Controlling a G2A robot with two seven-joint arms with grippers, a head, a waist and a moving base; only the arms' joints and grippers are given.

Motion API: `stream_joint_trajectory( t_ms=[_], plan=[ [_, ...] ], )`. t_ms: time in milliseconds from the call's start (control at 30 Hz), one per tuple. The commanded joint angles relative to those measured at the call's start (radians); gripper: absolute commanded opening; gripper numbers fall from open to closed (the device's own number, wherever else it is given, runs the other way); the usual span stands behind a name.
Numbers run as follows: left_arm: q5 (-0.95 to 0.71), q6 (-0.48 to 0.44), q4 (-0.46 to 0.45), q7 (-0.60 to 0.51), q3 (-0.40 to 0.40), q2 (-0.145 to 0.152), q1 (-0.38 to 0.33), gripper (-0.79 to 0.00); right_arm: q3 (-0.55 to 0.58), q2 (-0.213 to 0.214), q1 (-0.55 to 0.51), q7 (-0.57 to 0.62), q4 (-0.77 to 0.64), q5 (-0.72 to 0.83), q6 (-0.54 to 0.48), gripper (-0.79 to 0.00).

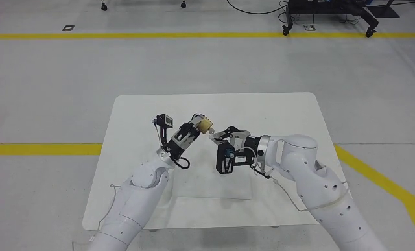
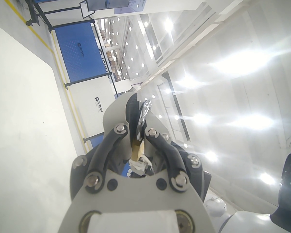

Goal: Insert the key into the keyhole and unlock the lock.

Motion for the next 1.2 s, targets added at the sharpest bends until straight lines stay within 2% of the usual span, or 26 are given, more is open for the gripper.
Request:
stream_joint_trajectory(
  t_ms=[0,33,100,200,367,533,600,833,967,1000,1067,1167],
  plan=[
    [-0.022,0.012,0.002,0.003,-0.003,-0.001,0.002,-0.785,0.0,0.0,0.0,-0.002,-0.002,0.003,0.007,-0.785],
    [-0.035,0.019,0.002,0.002,-0.006,-0.002,0.001,-0.785,0.0,0.0,-0.003,-0.006,-0.005,0.003,0.013,-0.785],
    [-0.059,0.047,0.006,0.006,-0.01,-0.003,-0.001,-0.785,0.004,0.001,-0.011,-0.022,-0.02,-0.005,0.036,-0.656],
    [-0.084,0.098,0.016,0.005,-0.012,-0.005,-0.012,-0.785,0.013,0.006,-0.036,-0.058,-0.043,-0.05,0.089,-0.582],
    [-0.079,0.109,0.026,0.004,-0.008,-0.009,-0.021,-0.785,0.016,0.013,-0.069,-0.091,-0.057,-0.126,0.14,-0.597],
    [-0.065,0.107,0.027,0.003,-0.003,-0.012,-0.023,-0.785,-0.003,0.01,-0.063,-0.07,-0.041,-0.174,0.168,-0.566],
    [-0.059,0.106,0.028,0.005,-0.003,-0.013,-0.023,-0.785,-0.009,0.008,-0.057,-0.061,-0.034,-0.19,0.184,-0.526],
    [-0.042,0.103,0.027,0.007,-0.002,-0.015,-0.02,-0.785,-0.021,0.004,-0.052,-0.058,-0.025,-0.222,0.224,-0.517],
    [-0.035,0.097,0.025,0.002,-0.001,-0.017,-0.017,-0.785,-0.025,0.002,-0.046,-0.064,-0.01,-0.232,0.239,-0.551],
    [-0.033,0.095,0.024,0.002,-0.002,-0.017,-0.016,-0.785,-0.027,0.001,-0.044,-0.063,-0.006,-0.235,0.242,-0.585],
    [-0.032,0.095,0.024,-0.001,-0.002,-0.017,-0.016,-0.785,-0.032,-0.001,-0.04,-0.064,0.0,-0.238,0.246,-0.763],
    [-0.032,0.095,0.024,-0.002,-0.004,-0.018,-0.015,-0.785,-0.036,-0.003,-0.038,-0.064,0.008,-0.237,0.247,-0.785]
  ],
)
